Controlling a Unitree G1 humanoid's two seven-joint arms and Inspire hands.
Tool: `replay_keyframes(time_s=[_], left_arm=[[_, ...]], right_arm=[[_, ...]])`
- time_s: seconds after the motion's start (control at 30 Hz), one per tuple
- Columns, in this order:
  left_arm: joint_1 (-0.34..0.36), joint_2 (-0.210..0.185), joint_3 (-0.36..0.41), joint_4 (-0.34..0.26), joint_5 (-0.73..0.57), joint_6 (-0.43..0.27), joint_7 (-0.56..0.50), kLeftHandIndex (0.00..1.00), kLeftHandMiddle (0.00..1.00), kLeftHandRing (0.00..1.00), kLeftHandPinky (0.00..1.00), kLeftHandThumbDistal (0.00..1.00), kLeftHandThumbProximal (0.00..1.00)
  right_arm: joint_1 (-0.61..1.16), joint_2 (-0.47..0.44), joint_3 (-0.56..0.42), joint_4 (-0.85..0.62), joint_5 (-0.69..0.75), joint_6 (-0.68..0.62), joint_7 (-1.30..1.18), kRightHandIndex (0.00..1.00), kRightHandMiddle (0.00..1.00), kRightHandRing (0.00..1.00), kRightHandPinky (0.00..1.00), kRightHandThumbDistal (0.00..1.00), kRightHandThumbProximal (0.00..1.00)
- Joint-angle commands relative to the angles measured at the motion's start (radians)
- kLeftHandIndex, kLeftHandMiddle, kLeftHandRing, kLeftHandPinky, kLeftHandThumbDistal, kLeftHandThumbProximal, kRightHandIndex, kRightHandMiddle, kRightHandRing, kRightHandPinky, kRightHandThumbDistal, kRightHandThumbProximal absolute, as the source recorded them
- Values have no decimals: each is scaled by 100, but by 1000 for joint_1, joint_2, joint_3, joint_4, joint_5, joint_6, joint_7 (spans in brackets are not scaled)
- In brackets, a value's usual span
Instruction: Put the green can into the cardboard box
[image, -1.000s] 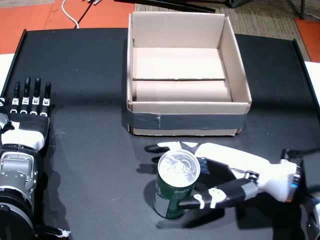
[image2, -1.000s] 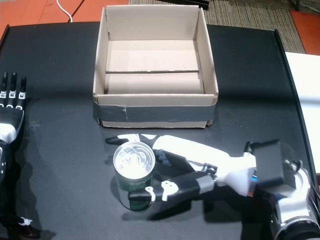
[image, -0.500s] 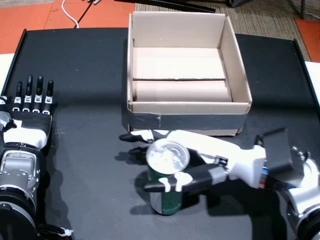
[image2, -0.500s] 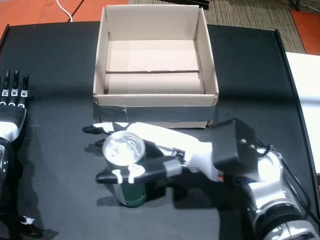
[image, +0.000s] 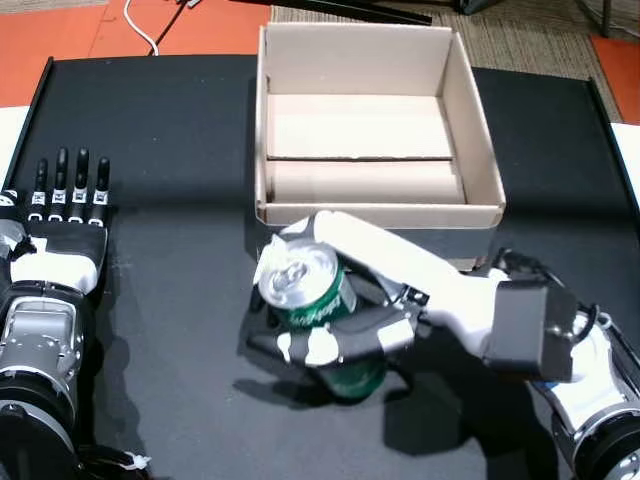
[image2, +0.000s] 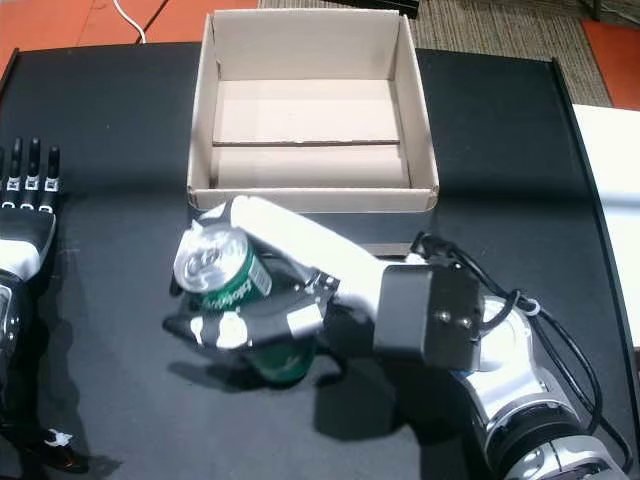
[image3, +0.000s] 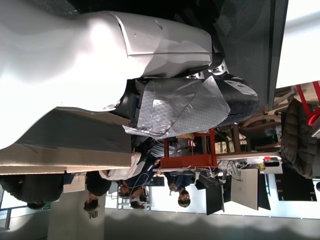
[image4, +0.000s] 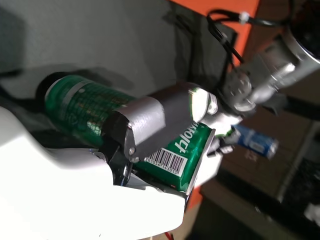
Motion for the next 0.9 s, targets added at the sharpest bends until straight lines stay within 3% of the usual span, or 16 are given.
replay_keyframes(time_s=[0.0, 0.17, 0.3, 0.47, 0.6, 0.67, 0.73, 0.8, 0.87], left_arm=[[-1, 2, 5, 0, -7, -6, -6, 58, 62, 74, 86, 0, 97], [-1, 1, 5, 0, -7, -8, -6, 57, 61, 73, 86, 0, 97], [-3, -1, 7, 0, -8, -9, 1, 58, 61, 73, 86, 0, 96], [1, 1, 1, 1, -1, -7, -14, 60, 63, 77, 87, 0, 97], [4, 1, -1, 3, 0, -7, -22, 58, 63, 76, 87, 0, 98], [3, 1, 4, 4, -6, -4, -18, 59, 63, 76, 88, 0, 97], [5, 3, 9, 5, -9, 1, -20, 59, 62, 75, 88, 0, 98], [6, 5, 9, 6, -7, 3, -19, 57, 61, 74, 88, 0, 98], [7, 5, 8, 6, -4, 1, -21, 57, 62, 75, 88, 0, 98]], right_arm=[[-4, 9, -45, 4, 63, -22, 30, 0, 0, 2, 20, 0, 78], [-18, -12, -61, 0, 57, -43, 13, 0, 0, 0, 18, 0, 68], [-23, -16, -75, 4, 62, -61, 14, 0, 0, 0, 14, 0, 77], [-30, -23, -68, -1, 28, -114, -52, 0, 0, 0, 9, 0, 55], [-54, -45, -39, -27, -82, -210, -230, 0, 0, 0, 5, 0, 67], [-76, -54, -30, -41, -141, -244, -326, 0, 0, 0, 4, 3, 59], [-104, -65, -26, -63, -215, -281, -457, 0, 0, 0, 1, 8, 72], [-140, -73, -26, -76, -276, -318, -573, 0, 0, 0, 0, 4, 73], [-176, -84, -18, -78, -328, -330, -667, 0, 0, 0, 0, 10, 75]])
